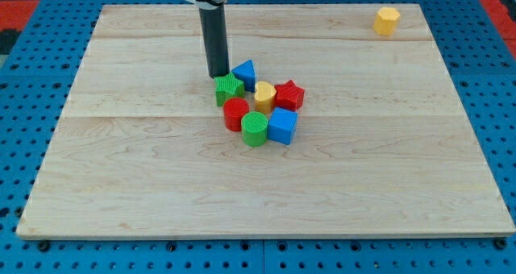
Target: Push the green star into the red circle
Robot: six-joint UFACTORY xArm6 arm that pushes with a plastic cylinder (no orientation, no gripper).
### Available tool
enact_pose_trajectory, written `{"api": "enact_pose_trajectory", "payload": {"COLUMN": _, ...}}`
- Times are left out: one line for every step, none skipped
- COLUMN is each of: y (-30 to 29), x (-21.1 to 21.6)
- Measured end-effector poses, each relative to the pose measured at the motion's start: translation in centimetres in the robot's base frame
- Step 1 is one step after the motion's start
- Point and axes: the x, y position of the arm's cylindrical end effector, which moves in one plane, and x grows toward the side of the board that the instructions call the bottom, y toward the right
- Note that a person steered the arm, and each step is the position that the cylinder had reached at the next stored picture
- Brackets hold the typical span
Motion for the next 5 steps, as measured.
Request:
{"api": "enact_pose_trajectory", "payload": {"y": -0.4, "x": 0.7}}
{"api": "enact_pose_trajectory", "payload": {"y": 0.5, "x": 3.2}}
{"api": "enact_pose_trajectory", "payload": {"y": 0.2, "x": 2.3}}
{"api": "enact_pose_trajectory", "payload": {"y": -0.4, "x": -2.1}}
{"api": "enact_pose_trajectory", "payload": {"y": 0.4, "x": -4.5}}
